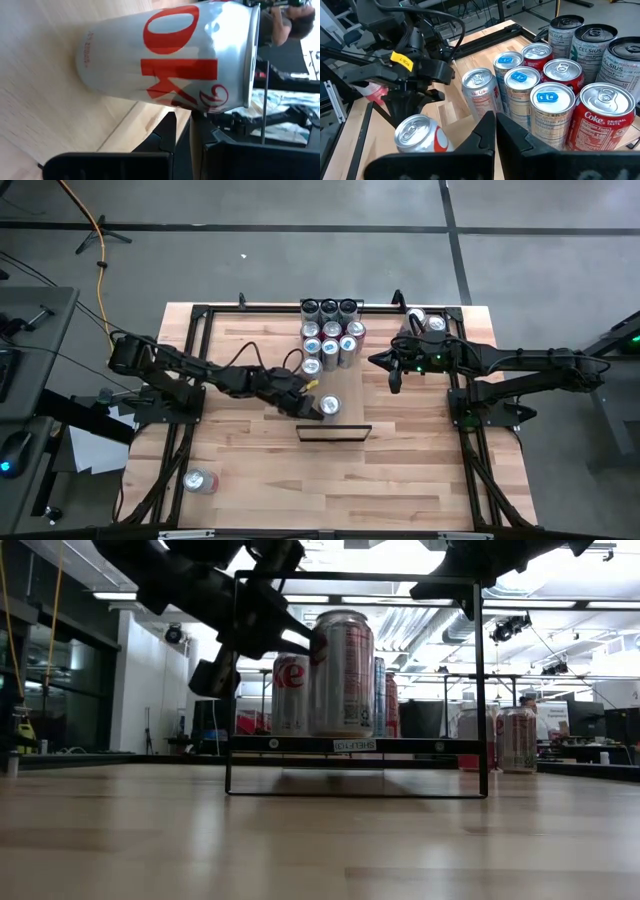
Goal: Place canned beverage on shelf
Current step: Put the left red-silver soda can on the shelf aligned with the other red-silver soda can
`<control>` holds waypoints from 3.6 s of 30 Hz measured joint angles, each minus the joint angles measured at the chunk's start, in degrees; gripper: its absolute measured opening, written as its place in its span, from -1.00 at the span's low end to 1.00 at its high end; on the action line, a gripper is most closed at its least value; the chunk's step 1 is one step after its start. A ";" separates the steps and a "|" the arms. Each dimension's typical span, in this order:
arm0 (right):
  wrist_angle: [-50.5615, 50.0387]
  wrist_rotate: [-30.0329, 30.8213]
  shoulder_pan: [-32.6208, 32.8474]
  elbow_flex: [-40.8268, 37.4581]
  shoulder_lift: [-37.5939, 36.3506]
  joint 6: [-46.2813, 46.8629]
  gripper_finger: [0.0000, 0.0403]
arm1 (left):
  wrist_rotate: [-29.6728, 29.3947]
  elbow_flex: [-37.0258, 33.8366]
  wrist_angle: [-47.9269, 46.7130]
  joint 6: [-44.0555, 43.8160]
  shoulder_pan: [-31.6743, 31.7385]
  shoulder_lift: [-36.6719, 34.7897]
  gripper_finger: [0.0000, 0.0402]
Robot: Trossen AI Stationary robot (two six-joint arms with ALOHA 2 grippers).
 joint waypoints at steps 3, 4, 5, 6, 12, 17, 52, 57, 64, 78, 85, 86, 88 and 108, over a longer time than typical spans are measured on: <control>0.00 0.30 0.00 0.00 0.00 -0.02 -1.00 | -1.66 0.00 0.02 0.00 0.39 0.00 -1.00; 0.00 0.30 -0.01 0.00 0.00 -0.02 -1.00 | -2.10 0.00 0.02 0.00 0.56 -0.01 -1.00; 0.00 0.30 -0.01 0.00 0.00 -0.02 -1.00 | -2.23 0.00 0.01 -0.01 0.83 0.00 -1.00; 0.00 0.33 0.00 0.00 0.00 -0.02 -1.00 | -2.30 0.00 0.00 -0.02 1.09 0.00 -1.00; 0.00 0.33 -0.01 0.00 0.00 -0.04 -1.00 | -5.98 0.00 0.01 -0.03 2.31 -0.02 -1.00; 0.00 0.32 0.00 0.00 0.00 4.04 -1.00 | -5.01 0.00 -0.04 1.55 3.62 -0.10 -1.00; 15.06 -12.02 11.61 0.00 27.41 50.12 -1.00 | -16.88 -0.04 -24.77 15.95 5.98 -34.99 -1.00; 17.73 -12.04 11.61 0.00 29.82 50.60 -1.00 | -16.88 -0.04 -24.76 16.41 5.98 -34.93 -1.00; 17.92 -8.68 11.56 0.00 29.86 50.55 -1.00 | -16.88 -0.04 -25.00 16.48 5.98 -34.91 -1.00; 19.10 0.70 10.32 0.00 29.83 52.02 -1.00 | -16.86 -0.04 -24.98 17.87 5.98 -34.93 -1.00; 21.00 1.25 8.90 0.00 29.81 52.04 -1.00 | -16.85 -0.04 -25.10 17.90 5.98 -34.93 -1.00; 21.00 0.95 8.94 0.00 29.81 52.25 -1.00 | -16.86 -0.04 -25.27 17.90 5.98 -34.95 -1.00; 21.04 -0.94 9.28 0.00 29.85 53.32 -1.00 | -16.84 -0.04 -25.54 17.90 5.98 -34.95 -1.00; 27.12 4.65 9.94 0.00 34.77 55.54 -1.00 | -16.84 -0.02 -22.48 17.85 5.96 -34.97 -1.00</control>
